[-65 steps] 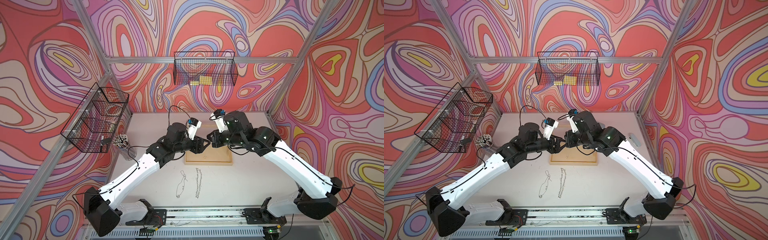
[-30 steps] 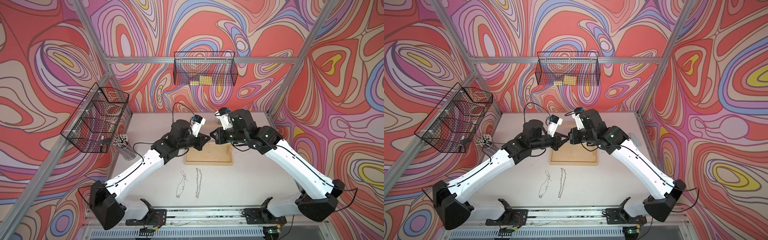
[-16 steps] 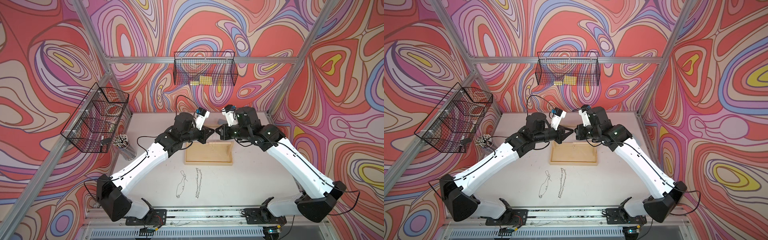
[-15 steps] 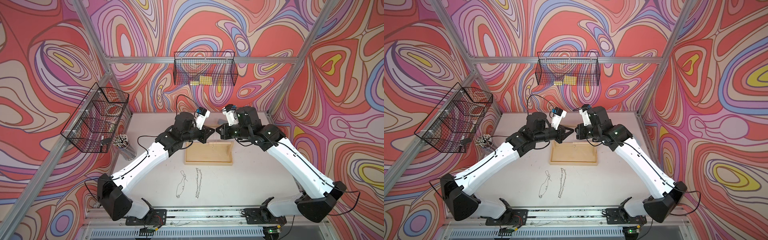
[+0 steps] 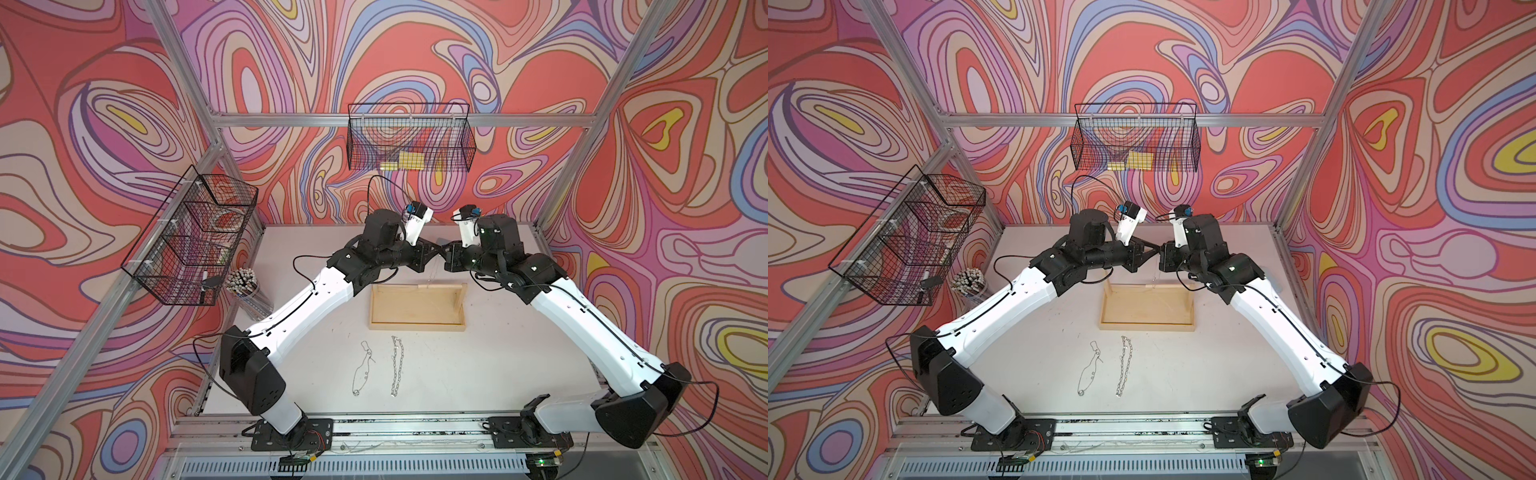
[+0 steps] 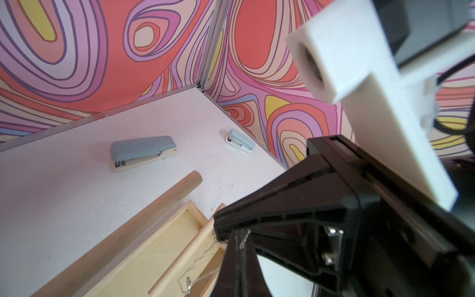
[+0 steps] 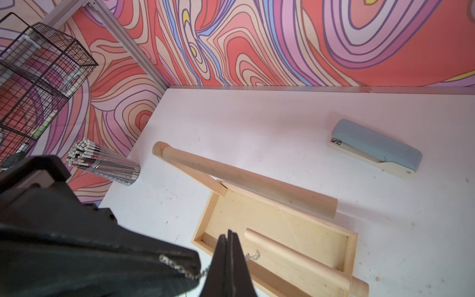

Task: Hang the necklace on the jewelry display stand
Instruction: Hang the necklace on the stand.

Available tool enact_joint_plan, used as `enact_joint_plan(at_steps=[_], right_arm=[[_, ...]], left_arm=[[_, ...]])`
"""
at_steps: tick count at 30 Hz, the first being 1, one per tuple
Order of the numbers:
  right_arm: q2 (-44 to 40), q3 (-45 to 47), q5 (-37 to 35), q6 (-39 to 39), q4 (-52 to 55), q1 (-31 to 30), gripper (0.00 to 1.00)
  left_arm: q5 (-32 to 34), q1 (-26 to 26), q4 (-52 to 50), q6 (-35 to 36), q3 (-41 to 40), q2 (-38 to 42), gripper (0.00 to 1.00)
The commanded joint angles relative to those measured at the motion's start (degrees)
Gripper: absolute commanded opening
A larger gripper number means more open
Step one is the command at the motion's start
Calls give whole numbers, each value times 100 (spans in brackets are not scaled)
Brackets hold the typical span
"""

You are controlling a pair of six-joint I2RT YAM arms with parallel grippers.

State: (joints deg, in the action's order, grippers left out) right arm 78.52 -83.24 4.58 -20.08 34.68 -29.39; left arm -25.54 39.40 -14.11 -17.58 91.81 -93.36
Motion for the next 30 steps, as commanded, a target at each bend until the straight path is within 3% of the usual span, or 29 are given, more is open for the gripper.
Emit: enact_joint_plan(at_steps=[1,19,30], right_arm=[[-169,105,-375,92,-414,88,0],[92,394,-589,267,-911,868,0],[453,211,-546,511,-1130,968,0]], left_arm=[[-167,33,-54,106,303,-212,0],[-345,33,-392,168,1492,-1335,0],[-225,24,-457,194,1827,-1708,0]])
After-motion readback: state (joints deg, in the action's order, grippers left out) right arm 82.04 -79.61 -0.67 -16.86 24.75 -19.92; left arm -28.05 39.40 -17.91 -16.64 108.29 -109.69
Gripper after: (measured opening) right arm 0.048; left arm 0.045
